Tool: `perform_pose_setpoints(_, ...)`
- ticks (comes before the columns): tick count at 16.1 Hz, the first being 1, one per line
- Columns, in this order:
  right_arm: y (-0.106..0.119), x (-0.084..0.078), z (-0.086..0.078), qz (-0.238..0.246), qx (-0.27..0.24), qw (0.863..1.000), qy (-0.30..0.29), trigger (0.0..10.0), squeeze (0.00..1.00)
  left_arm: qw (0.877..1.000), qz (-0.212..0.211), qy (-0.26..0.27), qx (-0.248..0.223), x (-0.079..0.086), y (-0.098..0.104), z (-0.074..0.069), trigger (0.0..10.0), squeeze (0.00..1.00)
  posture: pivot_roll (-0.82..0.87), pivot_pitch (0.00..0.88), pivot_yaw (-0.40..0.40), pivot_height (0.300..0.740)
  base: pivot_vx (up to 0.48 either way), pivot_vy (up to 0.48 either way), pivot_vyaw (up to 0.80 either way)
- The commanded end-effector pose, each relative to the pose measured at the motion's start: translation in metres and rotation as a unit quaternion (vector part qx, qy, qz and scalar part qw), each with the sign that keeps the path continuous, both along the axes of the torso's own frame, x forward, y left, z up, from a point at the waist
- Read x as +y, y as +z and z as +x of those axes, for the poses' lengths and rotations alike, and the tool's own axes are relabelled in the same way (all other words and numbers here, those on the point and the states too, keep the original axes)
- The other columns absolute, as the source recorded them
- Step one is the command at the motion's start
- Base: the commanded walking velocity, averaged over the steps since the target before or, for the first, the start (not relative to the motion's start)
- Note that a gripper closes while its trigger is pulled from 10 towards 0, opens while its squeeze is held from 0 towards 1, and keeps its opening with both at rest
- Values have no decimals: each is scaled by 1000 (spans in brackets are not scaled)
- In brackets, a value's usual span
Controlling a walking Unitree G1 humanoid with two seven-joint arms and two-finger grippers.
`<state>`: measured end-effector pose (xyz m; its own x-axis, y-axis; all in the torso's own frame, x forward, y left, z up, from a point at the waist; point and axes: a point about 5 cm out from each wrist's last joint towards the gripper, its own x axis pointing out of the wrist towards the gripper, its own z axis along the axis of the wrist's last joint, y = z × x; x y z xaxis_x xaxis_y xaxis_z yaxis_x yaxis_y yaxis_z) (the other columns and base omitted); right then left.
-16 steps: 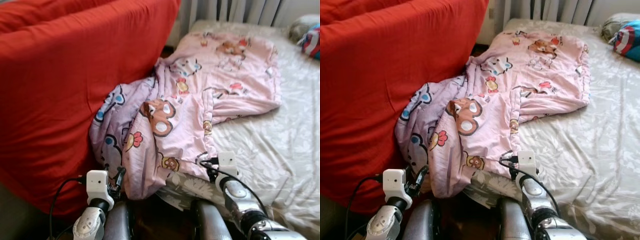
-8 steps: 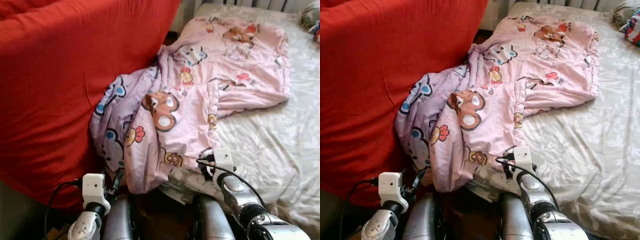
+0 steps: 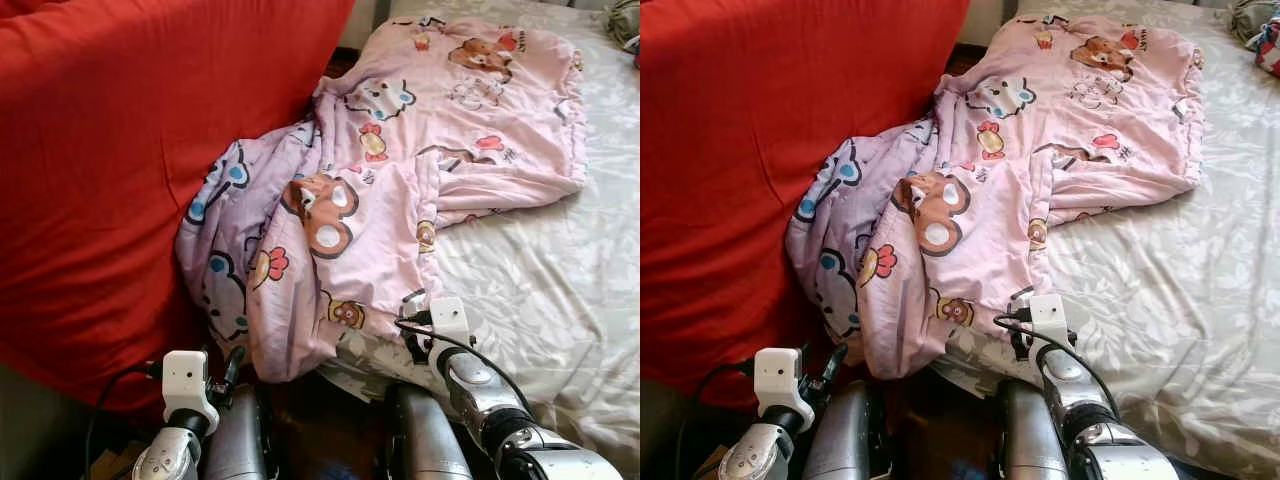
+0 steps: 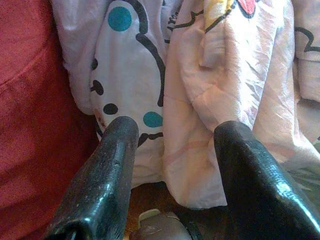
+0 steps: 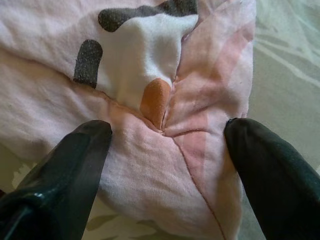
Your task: Clean up the room
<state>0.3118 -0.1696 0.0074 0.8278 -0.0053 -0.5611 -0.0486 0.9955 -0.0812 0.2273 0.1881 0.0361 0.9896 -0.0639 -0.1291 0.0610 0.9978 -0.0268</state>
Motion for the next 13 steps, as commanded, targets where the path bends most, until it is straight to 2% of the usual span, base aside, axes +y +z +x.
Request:
perform_pose_setpoints(1, -14, 3, -12, 4, 41, 999, -3, 10000, 0, 1000, 1, -2, 15, 0, -4, -5, 10000, 0, 13, 230, 37, 592, 0, 0, 0)
perform_pose_setpoints(3, -19, 10, -17, 33, 50, 998, -5, 10000, 0, 1000, 3, -9, 19, -2, -4, -5, 10000, 0, 13, 230, 37, 592, 0, 0, 0)
perform_pose_setpoints(4, -19, 12, -17, 31, 47, 998, 1, 10000, 0, 1000, 3, -7, 19, -1, -4, -6, 10000, 0, 14, 230, 37, 592, 0, 0, 0)
perform_pose_setpoints(5, -19, 14, -17, 34, 47, 998, 4, 4510, 0, 1000, 4, -6, 20, 0, -4, -6, 10000, 0, 14, 230, 37, 592, 0, 0, 0)
perform_pose_setpoints(6, -20, 17, -18, 34, 48, 998, 8, 0, 0, 1000, 5, -5, 22, 0, -5, -6, 10000, 0, 15, 229, 36, 592, 0, 0, 0)
perform_pose_setpoints(13, -19, 11, -17, 16, 49, 999, 8, 0, 0, 1000, 2, -5, 31, -2, -7, -7, 10000, 0, 11, 225, 29, 592, 0, 0, 0)
